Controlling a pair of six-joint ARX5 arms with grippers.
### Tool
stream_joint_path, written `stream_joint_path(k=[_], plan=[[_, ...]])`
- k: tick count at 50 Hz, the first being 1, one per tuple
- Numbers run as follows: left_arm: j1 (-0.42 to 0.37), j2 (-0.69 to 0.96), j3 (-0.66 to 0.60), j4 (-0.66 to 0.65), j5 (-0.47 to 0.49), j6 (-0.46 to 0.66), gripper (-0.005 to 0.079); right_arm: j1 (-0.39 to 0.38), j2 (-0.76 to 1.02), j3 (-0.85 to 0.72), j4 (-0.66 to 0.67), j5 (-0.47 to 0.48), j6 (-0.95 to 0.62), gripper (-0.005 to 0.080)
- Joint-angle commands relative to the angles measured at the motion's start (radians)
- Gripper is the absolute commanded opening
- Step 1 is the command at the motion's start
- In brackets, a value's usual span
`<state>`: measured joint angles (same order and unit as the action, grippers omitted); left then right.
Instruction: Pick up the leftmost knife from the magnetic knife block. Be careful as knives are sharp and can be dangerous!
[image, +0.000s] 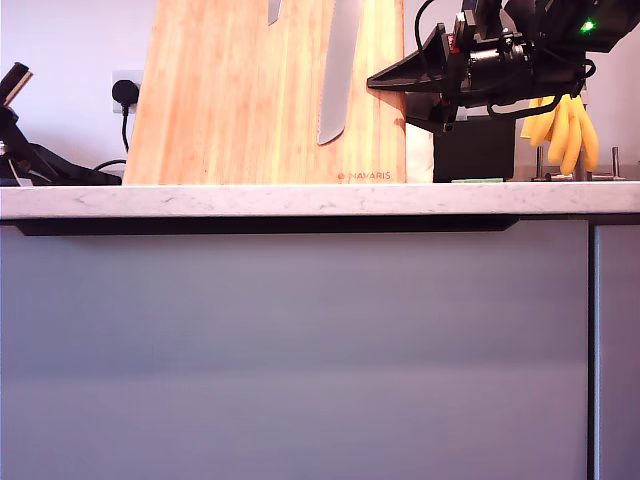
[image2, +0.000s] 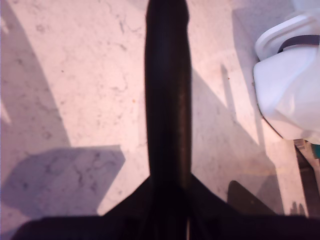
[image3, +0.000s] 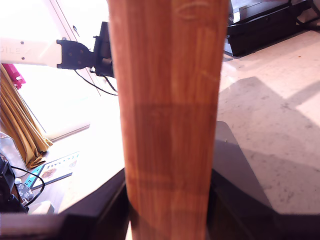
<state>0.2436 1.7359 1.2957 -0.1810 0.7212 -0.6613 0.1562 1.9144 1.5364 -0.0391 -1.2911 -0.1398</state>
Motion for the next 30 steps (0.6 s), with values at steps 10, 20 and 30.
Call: stream_joint_path(k=[10, 20, 30], plan=[[-0.002, 0.005, -0.013, -0.080, -0.085, 0.079, -0.0013, 0.053, 0.009, -0.005, -0.015, 0.015, 0.009, -0.0010], [-0.002, 0.005, -0.013, -0.110, -0.130, 0.087, 0.0169, 0.053, 0.009, -0.005, -0.014, 0.014, 0.009, -0.0010], [-0.009, 0.005, -0.013, -0.111, -0.169, 0.087, 0.0273, 0.053, 0.009, -0.005, -0.015, 0.010, 0.009, -0.0010]])
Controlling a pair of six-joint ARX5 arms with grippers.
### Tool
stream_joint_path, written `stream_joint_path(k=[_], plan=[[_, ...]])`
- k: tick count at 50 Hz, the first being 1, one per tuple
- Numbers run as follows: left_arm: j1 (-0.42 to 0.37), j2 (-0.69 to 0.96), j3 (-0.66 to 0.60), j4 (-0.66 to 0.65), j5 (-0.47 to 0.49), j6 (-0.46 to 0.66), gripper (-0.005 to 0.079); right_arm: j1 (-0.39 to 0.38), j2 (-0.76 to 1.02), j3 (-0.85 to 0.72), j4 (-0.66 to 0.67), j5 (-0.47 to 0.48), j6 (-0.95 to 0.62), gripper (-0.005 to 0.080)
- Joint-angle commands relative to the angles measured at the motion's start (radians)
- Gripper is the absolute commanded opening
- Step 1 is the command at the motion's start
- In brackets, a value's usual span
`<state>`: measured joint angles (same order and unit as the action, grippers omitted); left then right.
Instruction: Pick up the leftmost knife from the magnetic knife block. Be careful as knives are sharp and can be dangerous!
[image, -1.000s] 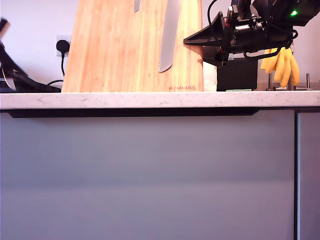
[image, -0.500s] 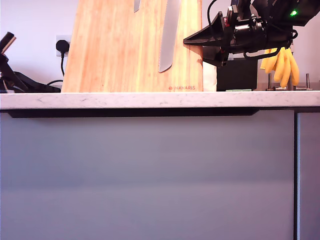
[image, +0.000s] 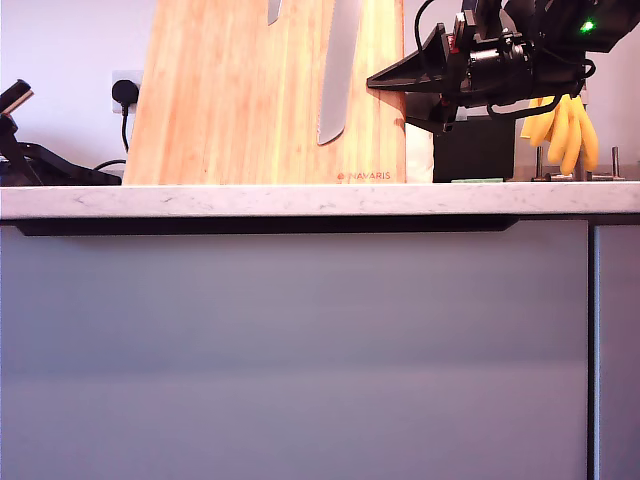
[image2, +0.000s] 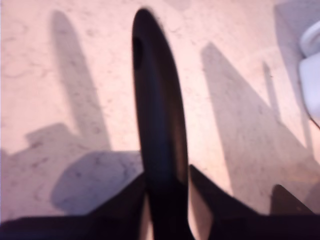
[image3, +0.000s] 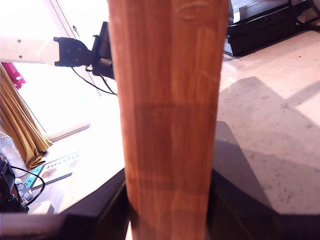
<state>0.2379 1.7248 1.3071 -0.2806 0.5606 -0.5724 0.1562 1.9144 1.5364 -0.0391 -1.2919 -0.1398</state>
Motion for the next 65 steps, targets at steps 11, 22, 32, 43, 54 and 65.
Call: stream_joint_path(k=[11, 22, 32, 43, 54, 65], plan=[[-0.005, 0.016, -0.024, -0.008, -0.032, -0.002, 0.0274, 0.056, 0.009, -0.005, -0.015, 0.009, 0.009, -0.0010], [0.008, 0.014, -0.013, -0.005, -0.014, -0.002, 0.0274, 0.061, 0.009, -0.005, -0.015, 0.009, 0.009, -0.0010], [0.009, -0.018, -0.007, -0.016, 0.011, 0.010, 0.0274, 0.064, 0.009, -0.005, -0.015, 0.009, 0.010, -0.0010], [0.009, -0.110, -0.007, -0.054, 0.010, 0.079, 0.0262, 0.064, 0.009, -0.005, -0.016, 0.009, 0.010, -0.0010], [0.009, -0.239, -0.007, -0.087, 0.010, 0.162, 0.0041, 0.064, 0.009, -0.005, -0.018, 0.009, 0.010, -0.0010], [0.008, -0.385, -0.007, -0.098, -0.001, 0.281, -0.0024, 0.064, 0.009, -0.005, -0.024, 0.010, 0.012, -0.0010]])
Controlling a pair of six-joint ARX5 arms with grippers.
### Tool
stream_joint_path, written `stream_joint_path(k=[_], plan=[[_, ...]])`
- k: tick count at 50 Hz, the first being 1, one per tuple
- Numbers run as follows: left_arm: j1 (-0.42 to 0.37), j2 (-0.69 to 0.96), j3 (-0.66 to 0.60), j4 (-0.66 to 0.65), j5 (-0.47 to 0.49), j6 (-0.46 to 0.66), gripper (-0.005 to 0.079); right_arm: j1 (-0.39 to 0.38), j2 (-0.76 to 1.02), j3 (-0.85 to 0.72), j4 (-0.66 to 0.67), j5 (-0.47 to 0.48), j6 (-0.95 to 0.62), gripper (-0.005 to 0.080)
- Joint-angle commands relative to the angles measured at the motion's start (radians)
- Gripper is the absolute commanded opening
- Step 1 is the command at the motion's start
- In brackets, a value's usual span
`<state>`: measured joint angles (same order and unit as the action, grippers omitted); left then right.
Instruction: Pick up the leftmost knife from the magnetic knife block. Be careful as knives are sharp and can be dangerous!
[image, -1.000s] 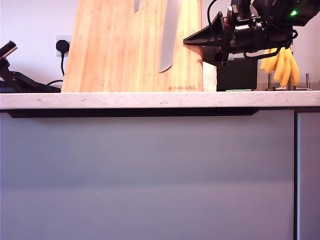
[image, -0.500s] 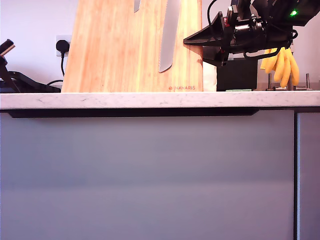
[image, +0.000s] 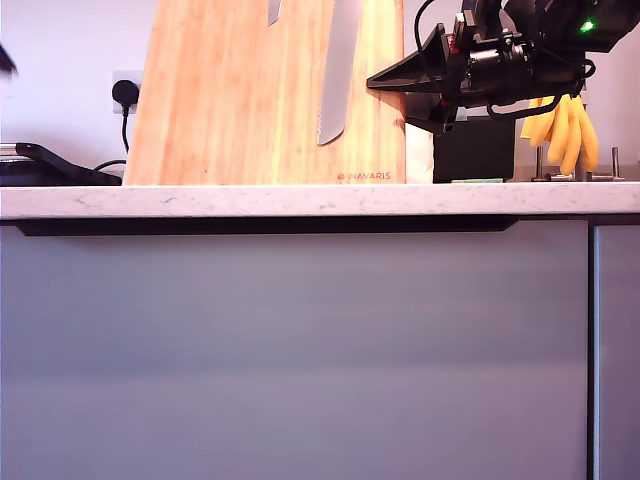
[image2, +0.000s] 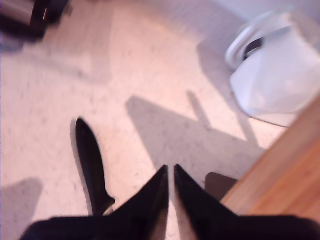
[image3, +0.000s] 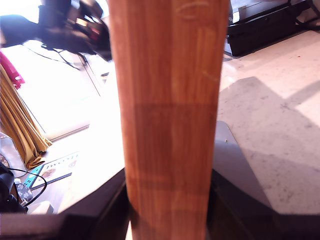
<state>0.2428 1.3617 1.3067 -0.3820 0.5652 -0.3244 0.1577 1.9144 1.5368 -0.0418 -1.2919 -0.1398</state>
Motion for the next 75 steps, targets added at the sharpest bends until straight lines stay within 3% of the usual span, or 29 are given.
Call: stream_joint_path(k=[1, 6, 13, 16, 24, 28, 48, 75], plan=[[0.002, -0.035, -0.006, 0.004, -0.006, 0.037, -0.0024, 0.063, 0.009, -0.005, -0.022, 0.010, 0.012, -0.0010], [-0.011, -0.097, -0.006, -0.001, -0.037, 0.100, -0.0024, 0.063, 0.009, -0.005, -0.024, 0.010, 0.012, -0.0010], [-0.039, -0.166, -0.006, -0.068, -0.160, 0.164, -0.0024, 0.063, 0.009, -0.005, -0.023, 0.016, 0.012, -0.0009], [-0.055, -0.186, -0.006, -0.098, -0.182, 0.169, -0.0024, 0.063, 0.009, -0.005, -0.023, 0.019, 0.010, 0.0027], [-0.101, -0.212, -0.006, -0.119, -0.182, 0.169, -0.0024, 0.063, 0.009, -0.005, -0.026, 0.019, 0.009, 0.0368], [-0.115, -0.212, -0.006, -0.120, -0.182, 0.168, -0.0024, 0.063, 0.009, -0.005, -0.031, 0.011, 0.008, 0.0456], [-0.167, -0.212, -0.006, -0.127, -0.196, 0.169, -0.0024, 0.045, 0.000, -0.003, -0.031, -0.021, -0.014, 0.0459], [-0.174, -0.212, -0.006, -0.127, -0.192, 0.169, -0.0024, -0.114, -0.064, -0.003, -0.088, -0.062, -0.018, 0.0457]])
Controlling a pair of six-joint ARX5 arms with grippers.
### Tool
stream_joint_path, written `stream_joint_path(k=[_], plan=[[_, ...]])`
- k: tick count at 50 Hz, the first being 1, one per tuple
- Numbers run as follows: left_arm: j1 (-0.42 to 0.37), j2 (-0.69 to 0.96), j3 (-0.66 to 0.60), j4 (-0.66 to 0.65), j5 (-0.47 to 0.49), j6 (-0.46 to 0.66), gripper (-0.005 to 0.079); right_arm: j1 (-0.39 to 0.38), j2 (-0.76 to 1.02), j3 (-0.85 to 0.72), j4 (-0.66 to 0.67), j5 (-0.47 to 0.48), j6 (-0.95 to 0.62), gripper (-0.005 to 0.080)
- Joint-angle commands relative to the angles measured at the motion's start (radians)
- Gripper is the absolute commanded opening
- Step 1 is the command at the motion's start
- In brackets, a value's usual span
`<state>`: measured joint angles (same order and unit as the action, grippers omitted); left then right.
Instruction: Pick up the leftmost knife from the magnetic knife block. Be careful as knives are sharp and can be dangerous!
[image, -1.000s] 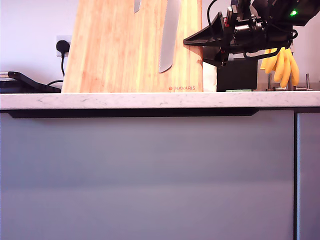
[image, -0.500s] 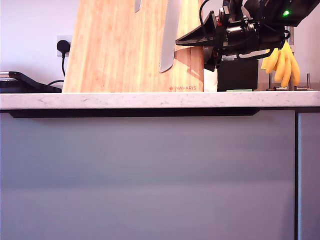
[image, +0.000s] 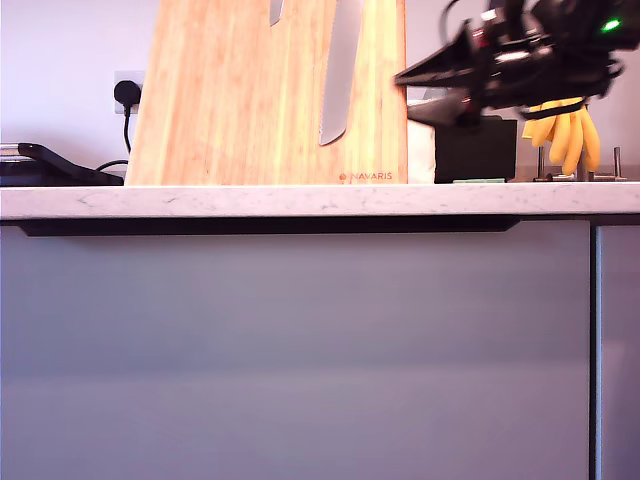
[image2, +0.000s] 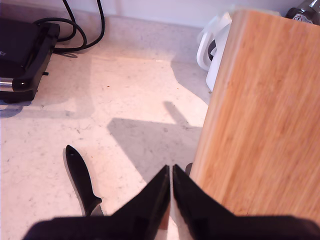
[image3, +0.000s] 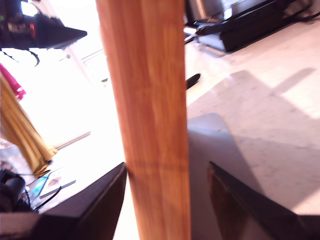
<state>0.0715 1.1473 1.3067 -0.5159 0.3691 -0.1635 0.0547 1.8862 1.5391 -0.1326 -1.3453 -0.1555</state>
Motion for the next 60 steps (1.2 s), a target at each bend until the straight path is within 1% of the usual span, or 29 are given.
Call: stream_joint_path(k=[1, 3, 6, 9, 13, 14, 16, 24, 26, 30, 33, 37, 44, 48, 52, 60], plan=[[-0.003, 0.002, -0.006, 0.007, 0.005, 0.008, -0.0024, -0.014, -0.039, -0.005, 0.000, -0.014, -0.002, 0.0455], [-0.003, 0.002, -0.006, 0.006, 0.005, 0.008, -0.0024, -0.020, -0.043, -0.005, -0.009, -0.024, -0.002, 0.0445], [-0.003, 0.003, -0.006, 0.005, 0.004, 0.008, -0.0024, -0.028, -0.053, -0.005, -0.023, -0.043, -0.002, 0.0376], [-0.003, 0.002, -0.006, 0.008, 0.009, 0.008, -0.0024, -0.033, -0.060, -0.005, -0.039, -0.048, -0.002, 0.0254], [-0.003, 0.002, -0.006, 0.008, 0.031, 0.008, -0.0024, -0.043, -0.072, -0.005, -0.051, -0.058, 0.000, 0.0020], [-0.003, 0.003, -0.006, 0.008, 0.040, 0.007, -0.0024, -0.045, -0.075, -0.005, -0.056, -0.058, 0.003, -0.0025], [-0.003, 0.002, -0.006, 0.008, 0.051, 0.007, -0.0024, -0.045, -0.081, -0.005, -0.072, -0.058, 0.005, -0.0001], [-0.004, 0.003, -0.006, 0.006, 0.072, 0.008, -0.0024, -0.043, -0.109, -0.005, -0.159, -0.059, 0.033, -0.0002], [-0.007, 0.003, -0.006, 0.005, 0.077, 0.008, -0.0024, -0.042, -0.116, -0.005, -0.184, -0.044, 0.033, -0.0003], [-0.013, 0.003, -0.006, -0.015, 0.098, 0.013, -0.0024, -0.042, -0.139, -0.005, -0.257, 0.018, 0.012, -0.0008], [-0.019, 0.003, -0.006, -0.039, 0.096, 0.042, -0.0024, -0.035, -0.163, -0.005, -0.315, 0.089, -0.059, -0.0007], [-0.022, 0.003, -0.006, -0.046, 0.087, 0.043, -0.0024, -0.022, -0.198, -0.005, -0.381, 0.237, -0.082, -0.0007], [-0.023, 0.003, -0.006, -0.037, 0.006, 0.098, -0.0024, 0.014, -0.251, -0.005, -0.449, 0.507, -0.104, -0.0007], [-0.023, 0.003, -0.007, -0.038, -0.016, 0.124, -0.0024, 0.038, -0.277, -0.006, -0.455, 0.616, -0.104, -0.0007], [-0.023, 0.003, -0.007, -0.039, -0.018, 0.146, -0.0024, 0.055, -0.304, -0.006, -0.444, 0.695, -0.098, -0.0007], [-0.023, 0.003, -0.021, -0.030, -0.019, 0.173, -0.0024, 0.078, -0.367, -0.024, -0.399, 0.898, -0.021, -0.0007]])
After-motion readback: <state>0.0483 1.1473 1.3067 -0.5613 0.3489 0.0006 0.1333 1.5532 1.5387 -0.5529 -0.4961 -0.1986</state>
